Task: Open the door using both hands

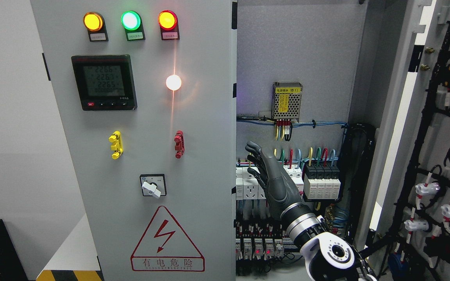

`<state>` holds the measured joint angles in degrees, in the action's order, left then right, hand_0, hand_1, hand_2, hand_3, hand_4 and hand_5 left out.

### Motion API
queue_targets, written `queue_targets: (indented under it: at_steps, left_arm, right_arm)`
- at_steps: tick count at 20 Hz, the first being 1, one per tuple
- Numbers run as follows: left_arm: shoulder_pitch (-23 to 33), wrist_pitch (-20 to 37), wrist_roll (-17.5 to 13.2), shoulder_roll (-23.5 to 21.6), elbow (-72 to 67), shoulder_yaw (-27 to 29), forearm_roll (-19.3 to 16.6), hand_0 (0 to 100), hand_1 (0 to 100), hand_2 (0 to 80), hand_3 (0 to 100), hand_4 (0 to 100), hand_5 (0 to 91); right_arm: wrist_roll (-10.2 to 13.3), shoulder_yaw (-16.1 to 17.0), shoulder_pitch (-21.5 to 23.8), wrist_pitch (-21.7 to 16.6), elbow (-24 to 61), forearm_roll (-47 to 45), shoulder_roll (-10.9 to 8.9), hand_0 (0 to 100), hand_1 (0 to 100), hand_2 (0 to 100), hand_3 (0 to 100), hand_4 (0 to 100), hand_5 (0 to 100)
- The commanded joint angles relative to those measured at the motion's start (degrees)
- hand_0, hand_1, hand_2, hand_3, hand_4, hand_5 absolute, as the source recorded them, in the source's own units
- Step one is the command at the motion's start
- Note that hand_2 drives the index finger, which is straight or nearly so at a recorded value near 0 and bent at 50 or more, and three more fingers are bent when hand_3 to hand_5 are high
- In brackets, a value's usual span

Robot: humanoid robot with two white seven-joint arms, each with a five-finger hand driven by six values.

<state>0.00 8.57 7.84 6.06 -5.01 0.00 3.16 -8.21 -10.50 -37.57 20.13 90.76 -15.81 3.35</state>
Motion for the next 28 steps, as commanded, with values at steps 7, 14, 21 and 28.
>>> queue_targets:
  at_steps: [7, 14, 21, 28]
  left_arm:
    - [-1.58, -0.04, -0.01, 0.00, 0.00, -1.41, 0.00, 0, 0, 0.0, 0, 0, 0.0]
    - [-1.58, -0.04, -0.01, 0.00, 0.00, -1.41, 0.00, 0, 0, 0.0, 0, 0, 0.0]
    - [-1.58, 0.05, -0.01, 0.00, 0.00, -1.41, 0.00, 0, 0, 0.0, 0, 0, 0.0]
    - [-1.58, -0.04, -0.01, 0.00, 0.00, -1.41, 0.00, 0, 0, 0.0, 0, 0, 0.0]
  right_arm:
    - [-5.67, 2.06, -2.42, 0.08, -4.54, -1.15, -1.86, 19, 0, 0, 0, 0, 0]
    - [-10.15, 2.85, -2.51, -0.01, -5.33, -1.15, -3.26, 19, 0, 0, 0, 0, 0]
    - [-13.32, 2.85, -3.04, -0.18, -5.24, -1.24, -3.44, 19, 0, 0, 0, 0, 0]
    - [-15.96, 3.38, -2.68, -0.18, -4.89, -1.24, -4.58, 19, 0, 0, 0, 0, 0]
